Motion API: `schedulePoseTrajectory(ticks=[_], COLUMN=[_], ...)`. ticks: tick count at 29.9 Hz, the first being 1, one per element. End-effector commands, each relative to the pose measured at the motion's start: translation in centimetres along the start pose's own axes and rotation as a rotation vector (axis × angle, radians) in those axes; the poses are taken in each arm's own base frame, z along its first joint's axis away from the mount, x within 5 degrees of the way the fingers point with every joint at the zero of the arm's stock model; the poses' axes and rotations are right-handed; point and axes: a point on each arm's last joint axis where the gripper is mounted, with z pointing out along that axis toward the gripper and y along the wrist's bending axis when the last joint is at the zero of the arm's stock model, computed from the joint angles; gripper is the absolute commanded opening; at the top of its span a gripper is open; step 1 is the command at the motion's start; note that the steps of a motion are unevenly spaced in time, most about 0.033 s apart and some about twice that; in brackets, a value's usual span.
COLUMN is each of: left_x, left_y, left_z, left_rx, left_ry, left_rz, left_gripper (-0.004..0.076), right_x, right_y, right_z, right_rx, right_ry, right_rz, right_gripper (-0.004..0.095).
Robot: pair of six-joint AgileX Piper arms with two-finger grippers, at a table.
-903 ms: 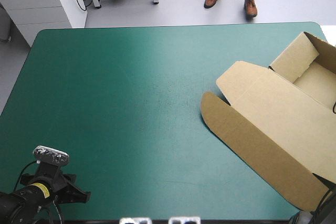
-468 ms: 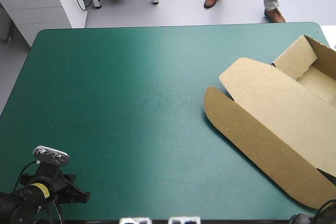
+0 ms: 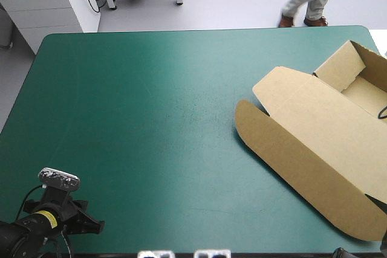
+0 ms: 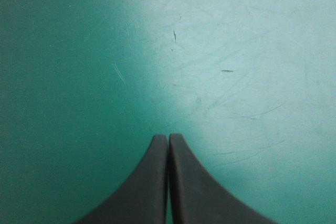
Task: Fold the box
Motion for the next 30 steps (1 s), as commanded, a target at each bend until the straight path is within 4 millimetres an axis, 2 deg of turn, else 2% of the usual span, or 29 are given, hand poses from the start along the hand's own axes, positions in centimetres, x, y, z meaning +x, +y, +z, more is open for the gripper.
schedulePoseTrajectory(ticks=[1,5,8,13,15,18,23,30], left_x=[-1.0,-1.0,-1.0,-1.0,-1.0,-1.0,-1.0,-1.0], left_y=[0.0,0.0,0.0,0.0,0.0,0.0,0.0,0.0], left_z=[-0.6,-0.6,-0.6,-0.6,-0.6,-0.6,-0.6,-0.6], left_rx=[0.002,0.002,0.002,0.002,0.002,0.002,0.002,0.006], left_ry=[-0.063,-0.063,-0.063,-0.063,-0.063,-0.063,-0.063,-0.063], left_rz=[-0.003,-0.003,-0.003,-0.003,-0.003,-0.003,-0.003,-0.005], left_gripper=[-0.0008,-0.0008,-0.0008,-0.0008,-0.0008,-0.0008,-0.0008,-0.0008], right_x=[0.6,2.1,3.2,5.0,6.3,9.1,14.4,22.3], right_y=[2.9,6.3,8.0,8.9,8.5,7.5,5.6,2.9], right_z=[-4.5,-7.2,-9.0,-10.9,-10.6,-9.0,-6.9,-4.4], right_rx=[-0.075,-0.177,-0.200,-0.185,-0.174,-0.155,-0.141,-0.168], right_ry=[-0.096,-0.130,-0.154,-0.173,-0.137,-0.036,0.090,0.156], right_rz=[-0.079,-0.193,-0.282,-0.364,-0.375,-0.373,-0.387,-0.393], right_gripper=[0.0075,0.0075,0.0075,0.0075,0.0075,0.0075,0.0075,0.0075])
